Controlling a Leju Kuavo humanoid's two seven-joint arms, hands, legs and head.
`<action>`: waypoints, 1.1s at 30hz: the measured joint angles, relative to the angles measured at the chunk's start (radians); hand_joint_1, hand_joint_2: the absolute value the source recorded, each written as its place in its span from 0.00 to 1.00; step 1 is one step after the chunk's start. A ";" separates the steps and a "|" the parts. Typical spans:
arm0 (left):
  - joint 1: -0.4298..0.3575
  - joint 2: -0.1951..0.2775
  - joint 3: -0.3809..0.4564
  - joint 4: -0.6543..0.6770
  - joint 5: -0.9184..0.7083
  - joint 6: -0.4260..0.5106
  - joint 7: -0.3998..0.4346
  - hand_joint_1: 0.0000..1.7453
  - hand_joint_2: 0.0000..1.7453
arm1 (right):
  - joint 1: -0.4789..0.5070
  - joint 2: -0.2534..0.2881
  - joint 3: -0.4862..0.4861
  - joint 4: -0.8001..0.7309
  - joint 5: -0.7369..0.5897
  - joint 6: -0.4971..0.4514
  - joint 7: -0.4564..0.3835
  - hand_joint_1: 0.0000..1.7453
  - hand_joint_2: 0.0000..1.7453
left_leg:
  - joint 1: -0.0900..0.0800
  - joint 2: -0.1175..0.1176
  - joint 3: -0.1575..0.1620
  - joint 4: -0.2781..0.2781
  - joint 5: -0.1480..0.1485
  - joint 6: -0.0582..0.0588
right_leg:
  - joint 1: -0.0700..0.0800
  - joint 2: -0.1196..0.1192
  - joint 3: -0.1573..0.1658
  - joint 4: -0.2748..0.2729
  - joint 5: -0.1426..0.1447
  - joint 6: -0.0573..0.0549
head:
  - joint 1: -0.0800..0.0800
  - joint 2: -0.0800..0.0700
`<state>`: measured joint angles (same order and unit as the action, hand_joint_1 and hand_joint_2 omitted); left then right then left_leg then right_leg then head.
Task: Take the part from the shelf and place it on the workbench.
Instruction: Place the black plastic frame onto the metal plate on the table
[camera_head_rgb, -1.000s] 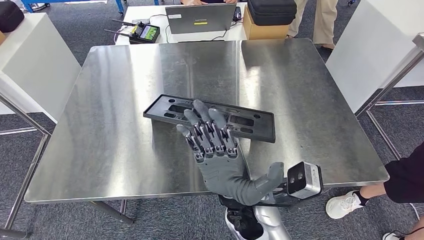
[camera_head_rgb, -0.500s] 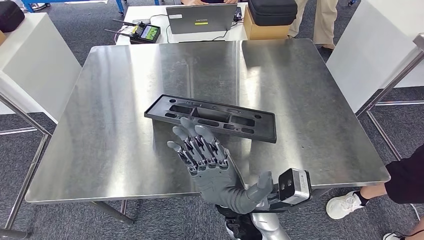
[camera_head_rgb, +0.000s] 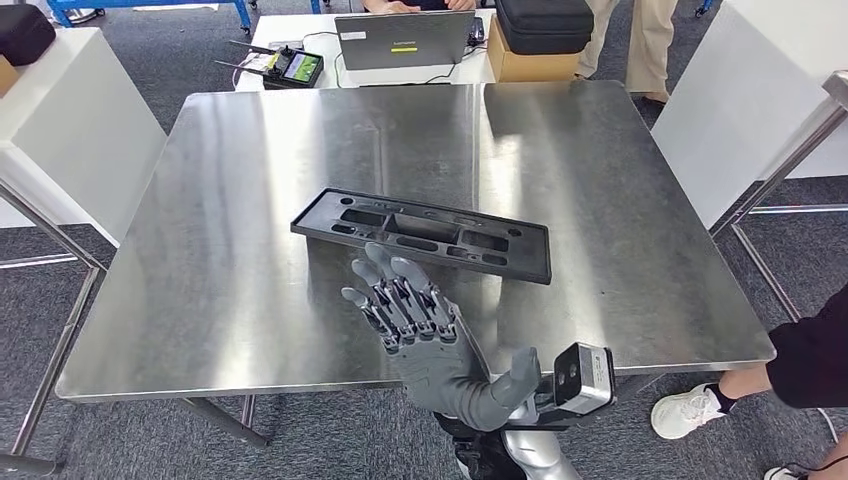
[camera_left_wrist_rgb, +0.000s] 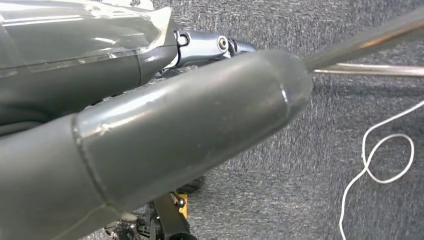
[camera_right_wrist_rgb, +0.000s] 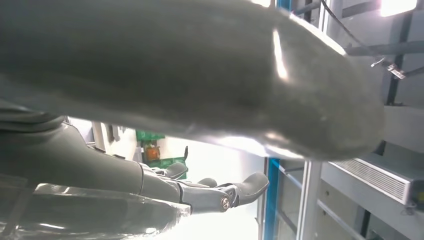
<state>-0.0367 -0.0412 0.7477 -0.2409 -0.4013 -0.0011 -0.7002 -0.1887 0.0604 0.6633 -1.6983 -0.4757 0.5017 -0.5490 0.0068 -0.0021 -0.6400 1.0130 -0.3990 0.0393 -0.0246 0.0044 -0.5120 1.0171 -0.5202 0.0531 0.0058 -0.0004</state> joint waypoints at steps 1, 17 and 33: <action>0.000 0.001 0.000 0.000 -0.002 0.000 0.000 0.00 0.00 | 0.000 -0.001 0.000 0.001 0.000 -0.001 -0.002 0.00 0.00 | -0.001 0.000 -0.002 0.003 0.002 -0.006 | 0.000 0.002 0.000 -0.007 0.004 -0.006 | -0.001 0.000; 0.000 0.008 -0.001 0.002 -0.033 -0.029 0.000 0.00 0.00 | 0.004 -0.021 0.003 0.024 0.002 -0.038 -0.028 0.00 0.00 | 0.001 -0.010 0.103 0.022 -0.107 -0.014 | 0.008 -0.004 -0.057 0.000 0.064 -0.015 | -0.016 0.000; -0.003 -0.001 -0.002 0.004 -0.041 -0.028 0.000 0.00 0.00 | 0.012 -0.038 0.007 0.027 0.015 -0.044 -0.036 0.00 0.00 | -0.030 0.010 -0.025 0.006 0.031 0.029 | 0.062 -0.012 0.082 -0.057 -0.033 -0.074 | -0.009 0.000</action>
<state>-0.0394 -0.0423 0.7458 -0.2365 -0.4421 -0.0290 -0.7004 -0.1767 0.0227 0.6700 -1.6712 -0.4608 0.4575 -0.5846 -0.0228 0.0082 -0.6645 1.0189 -0.3677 0.0687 0.0374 -0.0078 -0.4299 0.9602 -0.5530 -0.0213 -0.0029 -0.0004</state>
